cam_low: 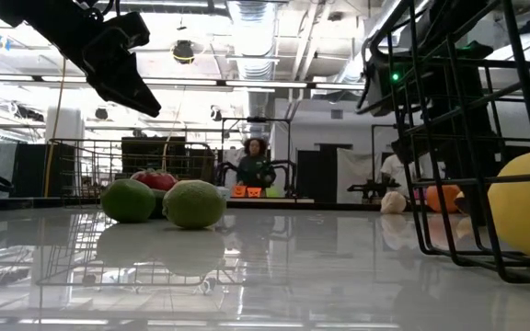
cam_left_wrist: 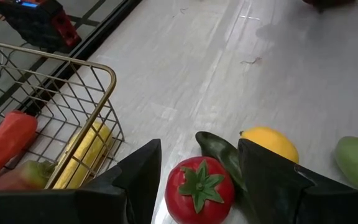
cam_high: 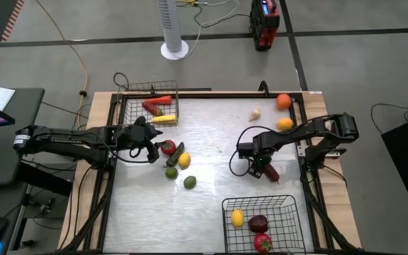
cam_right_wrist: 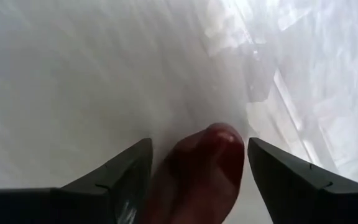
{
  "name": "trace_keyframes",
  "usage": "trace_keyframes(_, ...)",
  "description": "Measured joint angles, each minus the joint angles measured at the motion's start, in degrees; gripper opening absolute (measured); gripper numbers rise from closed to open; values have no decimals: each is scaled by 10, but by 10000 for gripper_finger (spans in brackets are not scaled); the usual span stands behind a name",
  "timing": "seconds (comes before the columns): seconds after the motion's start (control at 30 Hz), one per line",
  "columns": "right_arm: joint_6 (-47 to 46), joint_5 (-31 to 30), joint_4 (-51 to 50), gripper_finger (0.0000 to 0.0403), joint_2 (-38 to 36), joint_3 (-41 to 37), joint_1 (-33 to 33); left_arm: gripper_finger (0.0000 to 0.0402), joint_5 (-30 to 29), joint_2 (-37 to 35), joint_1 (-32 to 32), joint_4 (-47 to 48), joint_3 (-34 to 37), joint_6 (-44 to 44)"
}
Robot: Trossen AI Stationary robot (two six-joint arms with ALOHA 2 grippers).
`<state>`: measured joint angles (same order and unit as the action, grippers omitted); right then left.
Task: Sort produce into baskets
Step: Put the chili pepper into the top wire basket
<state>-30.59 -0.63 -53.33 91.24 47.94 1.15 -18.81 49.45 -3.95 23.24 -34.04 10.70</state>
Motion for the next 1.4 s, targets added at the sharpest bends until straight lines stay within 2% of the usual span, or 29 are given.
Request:
trace_keyframes(0.13,4,-3,1,243,-4,1,5,202,0,0,0,0,0,0)
trace_keyframes(0.33,5,3,7,134,-5,1,6,202,1,0,0,-7,0,-1)
trace_keyframes(0.4,8,2,9,114,-5,5,7,202,3,0,0,-20,0,-3)
trace_keyframes(0.53,23,-77,38,114,-6,44,9,202,4,4,0,-101,3,-24)
trace_keyframes(0.63,55,-132,105,117,-11,77,9,202,1,11,0,-187,16,-48)
trace_keyframes(0.77,107,-152,238,136,-17,116,12,202,0,22,0,-336,62,-86)
trace_keyframes(0.93,189,-159,410,128,-17,148,8,202,-6,67,0,-492,109,-102)
trace_keyframes(1.03,236,-190,480,125,-16,150,2,202,-9,102,0,-556,116,-108)
trace_keyframes(1.17,285,-205,550,127,-15,150,-9,202,3,154,2,-606,112,-107)
trace_keyframes(1.33,335,-205,621,129,-15,150,-19,202,8,222,2,-608,81,-96)
trace_keyframes(1.4,365,-205,641,129,-15,150,-23,202,28,246,2,-608,63,-86)
